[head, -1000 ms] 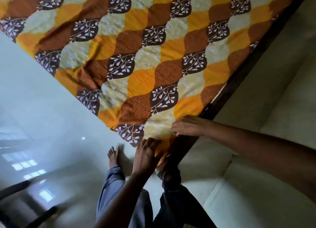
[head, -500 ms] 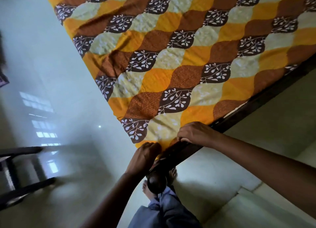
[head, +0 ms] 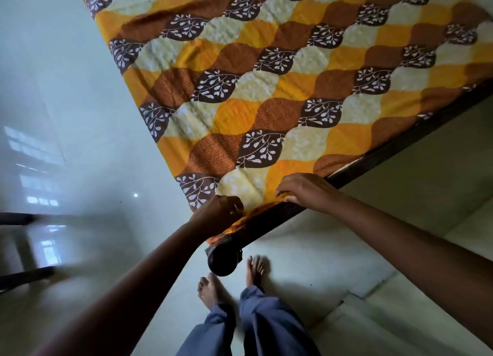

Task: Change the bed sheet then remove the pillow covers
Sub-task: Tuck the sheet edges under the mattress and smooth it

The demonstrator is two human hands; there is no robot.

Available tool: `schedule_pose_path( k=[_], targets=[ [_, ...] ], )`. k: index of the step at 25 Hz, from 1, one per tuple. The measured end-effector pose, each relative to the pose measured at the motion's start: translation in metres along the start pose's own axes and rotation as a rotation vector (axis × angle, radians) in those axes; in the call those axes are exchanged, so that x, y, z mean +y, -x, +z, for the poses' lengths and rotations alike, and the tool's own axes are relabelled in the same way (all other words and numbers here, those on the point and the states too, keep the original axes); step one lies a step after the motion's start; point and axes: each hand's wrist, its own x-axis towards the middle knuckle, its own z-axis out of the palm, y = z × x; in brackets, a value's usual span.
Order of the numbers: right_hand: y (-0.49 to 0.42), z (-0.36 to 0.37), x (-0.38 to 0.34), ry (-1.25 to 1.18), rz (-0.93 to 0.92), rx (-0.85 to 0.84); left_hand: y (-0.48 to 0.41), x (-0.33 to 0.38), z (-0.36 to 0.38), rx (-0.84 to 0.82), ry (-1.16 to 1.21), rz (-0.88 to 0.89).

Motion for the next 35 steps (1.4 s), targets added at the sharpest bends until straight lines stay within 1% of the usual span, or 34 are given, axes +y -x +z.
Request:
schedule_pose_path(
  k=[2,4,7,10,13,15,17,19,22,24,26,28,29,30,33,34,35],
  targets=[
    [0.009,-0.008,0.026,0.042,-0.04,0.035,-0.014,0.017,0.001,0.074,-0.023,-0.02],
    [0.012,-0.021,0.056,0.082,-0.067,0.0,-0.031,0.036,0.007,0.097,-0.045,-0.026],
    [0.01,-0.042,0.106,0.167,-0.155,-0.1,-0.062,0.068,0.02,0.13,-0.082,-0.033],
    [0.001,-0.051,0.144,0.246,-0.27,-0.221,-0.091,0.098,0.038,0.155,-0.095,-0.098],
    [-0.006,-0.041,0.164,0.272,-0.441,-0.173,-0.113,0.122,0.055,0.142,-0.158,-0.147],
    [-0.009,-0.039,0.174,0.212,-0.453,-0.144,-0.127,0.133,0.058,0.134,-0.182,-0.171],
    [-0.008,-0.038,0.18,0.166,-0.401,-0.133,-0.134,0.139,0.061,0.124,-0.232,-0.188],
    [-0.001,-0.036,0.182,0.136,-0.384,-0.13,-0.137,0.144,0.066,0.132,-0.284,-0.163],
    [-0.001,-0.046,0.176,0.066,-0.36,-0.206,-0.137,0.147,0.068,0.109,-0.306,-0.175],
    [-0.008,-0.053,0.172,0.095,-0.358,-0.263,-0.139,0.146,0.061,0.086,-0.326,-0.198],
    [-0.011,-0.058,0.166,0.125,-0.345,-0.273,-0.138,0.141,0.059,0.089,-0.211,-0.237],
    [-0.009,-0.056,0.156,0.059,-0.319,-0.236,-0.132,0.133,0.061,0.11,-0.011,-0.224],
    [-0.009,-0.053,0.149,0.019,-0.328,-0.224,-0.125,0.129,0.062,0.125,0.009,-0.2],
    [-0.01,-0.049,0.14,0.008,-0.354,-0.224,-0.117,0.122,0.064,0.179,-0.045,-0.162],
    [-0.018,-0.035,0.115,0.033,-0.419,-0.238,-0.089,0.102,0.059,0.198,-0.253,-0.124],
    [-0.018,-0.033,0.111,0.02,-0.404,-0.243,-0.083,0.095,0.061,0.197,-0.274,-0.12],
    [-0.019,-0.033,0.111,-0.013,-0.381,-0.248,-0.077,0.096,0.058,0.162,-0.25,-0.155]
  ],
)
